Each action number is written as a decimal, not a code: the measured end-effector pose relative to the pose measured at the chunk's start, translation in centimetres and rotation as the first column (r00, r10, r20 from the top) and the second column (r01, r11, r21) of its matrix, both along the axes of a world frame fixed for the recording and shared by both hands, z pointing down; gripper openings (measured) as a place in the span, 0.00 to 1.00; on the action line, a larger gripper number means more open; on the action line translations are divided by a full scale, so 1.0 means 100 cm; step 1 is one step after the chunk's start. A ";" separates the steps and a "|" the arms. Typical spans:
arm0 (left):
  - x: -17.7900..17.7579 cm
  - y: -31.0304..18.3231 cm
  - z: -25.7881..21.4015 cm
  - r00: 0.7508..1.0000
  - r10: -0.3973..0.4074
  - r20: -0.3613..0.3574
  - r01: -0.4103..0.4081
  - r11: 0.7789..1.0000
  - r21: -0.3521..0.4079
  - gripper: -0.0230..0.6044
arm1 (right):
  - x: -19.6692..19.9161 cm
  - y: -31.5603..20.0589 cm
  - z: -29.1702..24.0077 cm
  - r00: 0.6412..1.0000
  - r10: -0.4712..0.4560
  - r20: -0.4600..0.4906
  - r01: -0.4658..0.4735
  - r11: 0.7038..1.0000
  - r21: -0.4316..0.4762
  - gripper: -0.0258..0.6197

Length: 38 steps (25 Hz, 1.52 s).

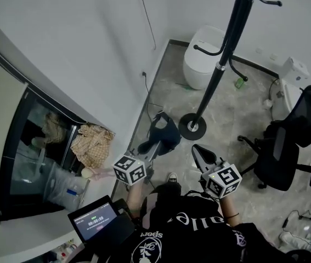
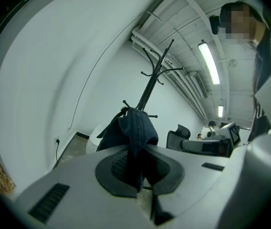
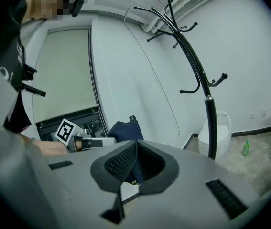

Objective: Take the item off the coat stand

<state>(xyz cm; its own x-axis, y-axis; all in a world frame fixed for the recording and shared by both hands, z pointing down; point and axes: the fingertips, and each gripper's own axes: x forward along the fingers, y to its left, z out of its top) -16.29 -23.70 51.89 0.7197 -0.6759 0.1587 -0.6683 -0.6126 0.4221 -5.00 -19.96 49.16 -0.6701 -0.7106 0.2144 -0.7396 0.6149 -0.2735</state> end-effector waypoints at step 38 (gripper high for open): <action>0.177 0.307 0.000 0.996 -0.068 0.058 0.072 0.996 -0.061 0.05 | 0.153 0.267 0.012 0.987 -0.130 0.098 0.131 0.991 -0.006 0.07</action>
